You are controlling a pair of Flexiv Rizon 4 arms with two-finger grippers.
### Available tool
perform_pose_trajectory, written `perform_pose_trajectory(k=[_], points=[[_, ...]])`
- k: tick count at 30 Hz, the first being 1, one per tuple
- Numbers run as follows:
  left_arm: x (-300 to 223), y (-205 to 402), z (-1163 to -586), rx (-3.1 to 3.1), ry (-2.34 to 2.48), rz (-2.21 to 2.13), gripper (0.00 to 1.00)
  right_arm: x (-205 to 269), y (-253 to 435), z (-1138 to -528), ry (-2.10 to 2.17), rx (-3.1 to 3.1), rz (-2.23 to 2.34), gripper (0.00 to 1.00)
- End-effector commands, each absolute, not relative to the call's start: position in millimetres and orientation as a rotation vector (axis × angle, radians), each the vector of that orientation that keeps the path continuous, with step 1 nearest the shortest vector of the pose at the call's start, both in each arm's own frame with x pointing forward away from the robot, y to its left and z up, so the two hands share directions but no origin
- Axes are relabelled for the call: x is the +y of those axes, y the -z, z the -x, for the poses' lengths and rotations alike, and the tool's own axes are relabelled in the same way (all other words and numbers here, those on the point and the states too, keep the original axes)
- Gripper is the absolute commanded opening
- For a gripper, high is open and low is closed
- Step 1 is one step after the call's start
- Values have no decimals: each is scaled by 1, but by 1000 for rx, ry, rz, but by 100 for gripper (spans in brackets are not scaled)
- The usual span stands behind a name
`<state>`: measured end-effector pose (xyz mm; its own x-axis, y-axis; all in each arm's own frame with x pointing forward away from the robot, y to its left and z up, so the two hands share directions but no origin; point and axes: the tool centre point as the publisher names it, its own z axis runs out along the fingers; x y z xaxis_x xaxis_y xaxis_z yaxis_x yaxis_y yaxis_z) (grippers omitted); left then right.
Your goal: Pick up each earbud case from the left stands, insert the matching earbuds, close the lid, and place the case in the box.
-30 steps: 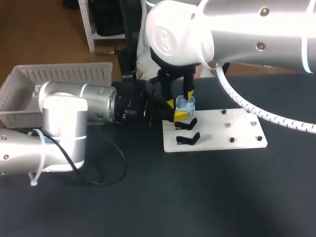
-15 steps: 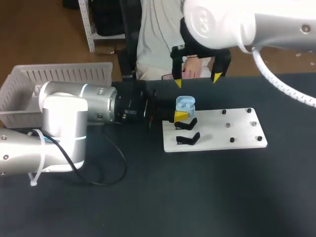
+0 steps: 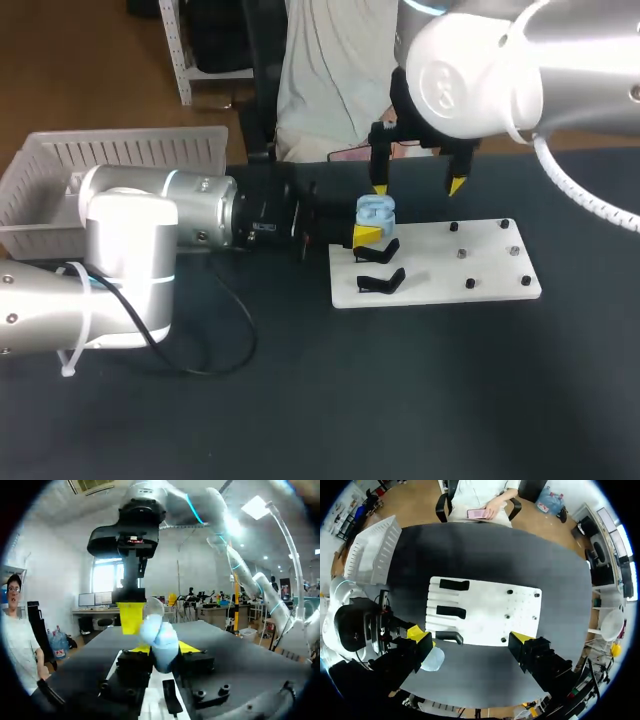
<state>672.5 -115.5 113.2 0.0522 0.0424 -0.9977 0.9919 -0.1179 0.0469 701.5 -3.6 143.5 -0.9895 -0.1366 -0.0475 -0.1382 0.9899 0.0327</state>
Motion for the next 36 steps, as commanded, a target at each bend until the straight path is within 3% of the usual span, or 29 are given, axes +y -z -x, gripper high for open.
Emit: perform_pose_trajectory(k=[1, 16, 25, 36], points=[[-116, -113, -671, 1149, 1229, -1349, 0, -2, -143, -694, -63, 3111, 222, 100], [-100, -121, -676, 1168, 1191, -1360, 0, -48, -188, -679, 2, 2815, -47, 100], [-19, -144, -713, 1312, 990, -1292, 0, -61, -189, -674, -47, 2782, -71, 100], [104, -145, -799, 1614, 570, -1092, 0, -61, -189, -674, -47, 2782, -71, 100]])
